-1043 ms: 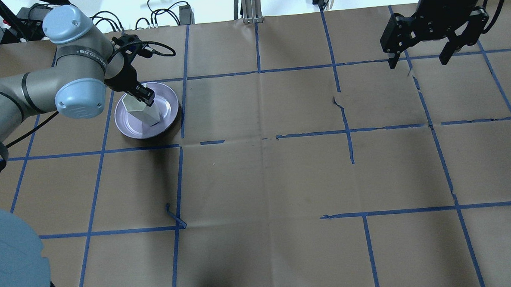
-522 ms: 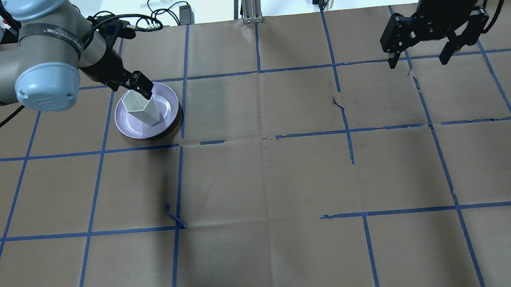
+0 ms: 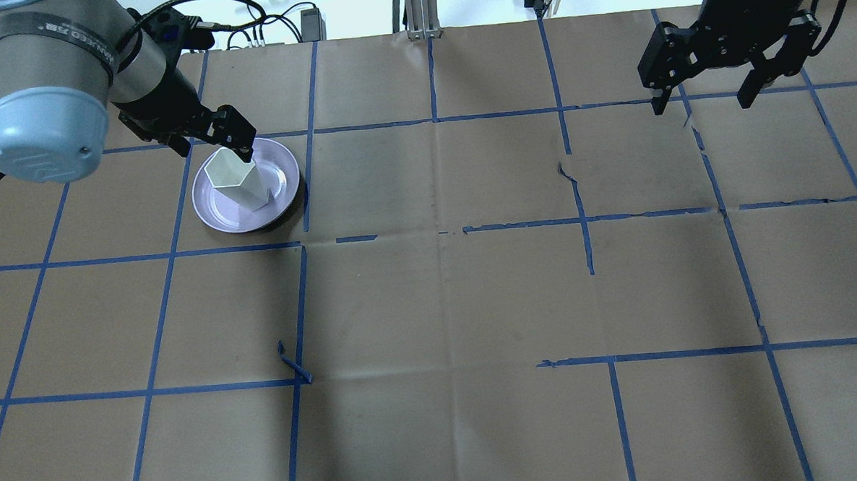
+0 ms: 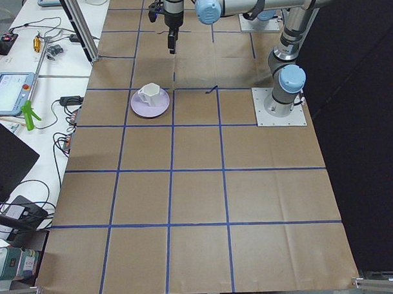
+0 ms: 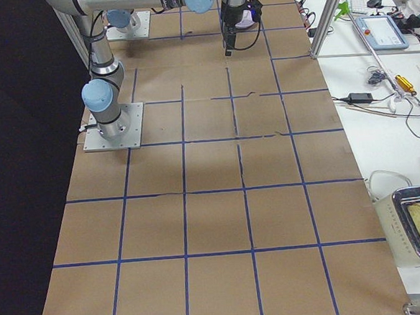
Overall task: Flip cup and place on plate
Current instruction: 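Lower the mug onto the plate and open the left gripper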
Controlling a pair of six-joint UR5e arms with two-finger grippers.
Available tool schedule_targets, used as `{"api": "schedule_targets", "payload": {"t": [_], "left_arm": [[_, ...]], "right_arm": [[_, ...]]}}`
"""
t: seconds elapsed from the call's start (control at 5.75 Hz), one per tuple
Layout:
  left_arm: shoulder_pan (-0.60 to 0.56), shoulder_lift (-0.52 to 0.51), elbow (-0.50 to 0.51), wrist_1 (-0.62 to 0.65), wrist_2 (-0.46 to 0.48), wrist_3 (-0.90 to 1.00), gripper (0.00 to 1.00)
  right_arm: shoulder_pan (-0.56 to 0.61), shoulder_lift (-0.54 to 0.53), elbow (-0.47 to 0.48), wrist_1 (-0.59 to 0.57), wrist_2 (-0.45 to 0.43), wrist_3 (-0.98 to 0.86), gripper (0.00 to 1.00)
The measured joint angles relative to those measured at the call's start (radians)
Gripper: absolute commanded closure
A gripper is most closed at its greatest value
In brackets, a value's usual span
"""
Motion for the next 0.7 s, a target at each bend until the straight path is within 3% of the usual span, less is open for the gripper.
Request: {"api": "schedule_targets", "payload": {"t": [0.35,0.7], "left_arm": [[-0.013,0.014,0.048,-0.098,-0.011,-0.083,0.01],[-0.015,0.01,0.083,-0.101,-0.023,-0.097,0.01]], "right_arm": [[0.0,0.0,0.0,0.0,0.0,0.0,0.0],[0.0,0.0,0.0,0.0,0.0,0.0,0.0]]}}
